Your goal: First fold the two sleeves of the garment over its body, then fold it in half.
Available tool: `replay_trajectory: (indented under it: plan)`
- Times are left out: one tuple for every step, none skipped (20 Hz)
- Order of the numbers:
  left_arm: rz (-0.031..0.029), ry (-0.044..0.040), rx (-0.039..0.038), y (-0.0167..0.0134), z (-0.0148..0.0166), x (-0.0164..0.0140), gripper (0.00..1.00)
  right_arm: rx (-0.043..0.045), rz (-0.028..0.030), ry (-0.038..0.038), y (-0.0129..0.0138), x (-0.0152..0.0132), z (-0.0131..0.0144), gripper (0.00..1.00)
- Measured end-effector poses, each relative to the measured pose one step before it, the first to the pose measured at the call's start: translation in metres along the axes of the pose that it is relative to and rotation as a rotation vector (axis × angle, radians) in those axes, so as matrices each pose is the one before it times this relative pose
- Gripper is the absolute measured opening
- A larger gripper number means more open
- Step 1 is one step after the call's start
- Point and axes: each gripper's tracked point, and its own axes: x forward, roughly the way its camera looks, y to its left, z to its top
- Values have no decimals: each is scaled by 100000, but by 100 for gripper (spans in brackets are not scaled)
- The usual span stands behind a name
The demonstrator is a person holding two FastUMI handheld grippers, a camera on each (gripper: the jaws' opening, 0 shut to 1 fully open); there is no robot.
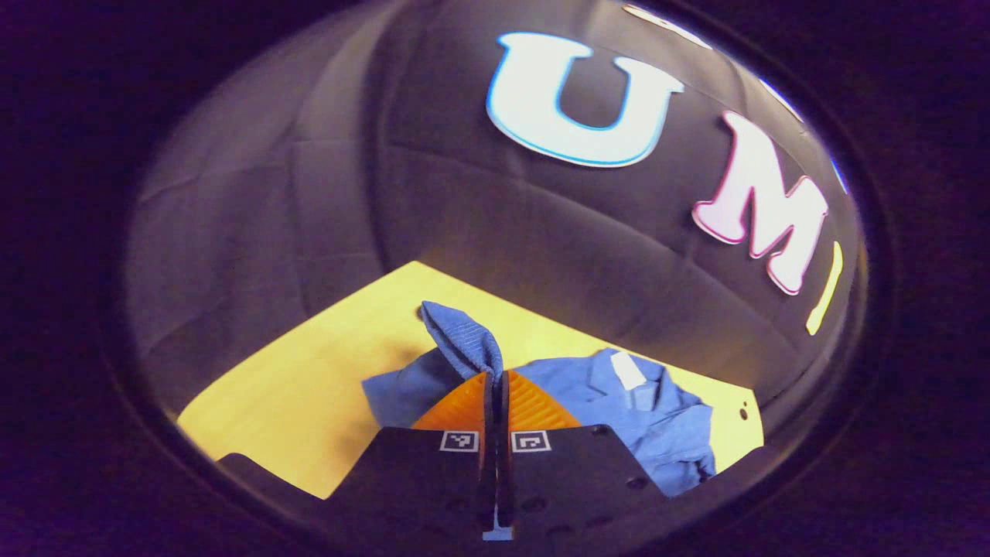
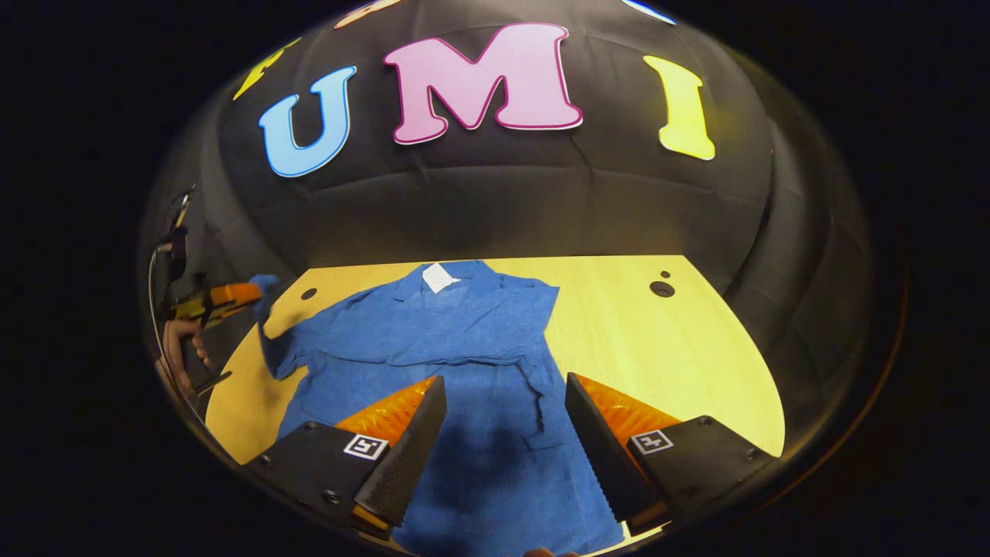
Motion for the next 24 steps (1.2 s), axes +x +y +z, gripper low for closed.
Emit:
replay_trajectory:
  plan:
    - [-7036,834,3099,-4414,-573,655,0,1124,-1250,-268,-1022,-342,166,98]
    - [-6548,1655,3845,-4070,-817,652,0,1711,-1250,-325,-1023,-375,218,98]
    - [-5962,2147,3743,-4049,-814,806,0,1642,-1563,-436,-1103,-364,192,98]
    - [-4700,2183,2542,-2811,-931,831,0,1588,-2004,-212,-1400,-296,68,98]
    - [-3210,2108,1503,-2901,-1008,956,0,1653,-1583,-616,-1229,-363,169,98]
    - [-2091,2541,1315,-2207,-1083,709,1,1581,-1136,-345,-1042,-355,36,98]
    - [855,3111,1604,-1386,-1280,252,8,1219,-1025,573,-1040,-303,-262,98]
    - [-783,3569,1513,-333,-1214,1747,31,584,-1040,595,-923,-205,-268,98]
    - [-8,2269,1744,-785,-703,34,53,444,-1282,356,-777,-267,-296,98]
    - [-1032,608,2088,-280,-247,93,75,347,-730,116,-534,-257,-290,98]
    - [-621,-965,2381,64,137,-426,75,191,-1148,367,-536,-336,-558,98]
    - [-434,-1213,2452,-445,-91,-535,78,315,-957,959,-319,-166,-726,98]
    - [68,-1339,2367,-23,70,-1094,81,676,-542,1442,-221,-227,-1011,98]
    - [-68,-1040,1968,-482,-344,-1318,82,736,-60,2155,117,-128,-1026,98]
    - [197,-576,1185,136,-323,-1861,83,-59,769,3139,289,-85,-1361,98]
    - [61,-958,256,249,-514,-2244,83,-1042,589,3236,426,-209,-1422,98]
    - [436,-801,-322,729,-485,-2278,82,-1948,821,3858,308,-463,-1562,98]
    - [2052,-781,-963,1455,-665,-2642,82,-1397,666,2558,491,-229,-1277,98]
    - [4264,689,-861,1704,-992,-2477,82,-982,745,2841,423,-355,-1317,99]
    - [3490,1493,82,2086,-1500,-2578,82,331,280,2895,351,-174,-1289,99]
    - [3784,2129,585,2104,-1737,-2100,82,1627,343,2955,207,-33,-1301,99]
    - [4218,3040,37,2204,-2142,-1772,82,2560,178,2511,270,-68,-1122,99]
    - [3543,4507,-404,2040,-2341,-1427,83,1887,-460,2783,53,-10,-1239,99]
    - [4507,4380,-1002,2450,-2661,-1271,82,-450,-1517,2075,-260,112,-986,99]
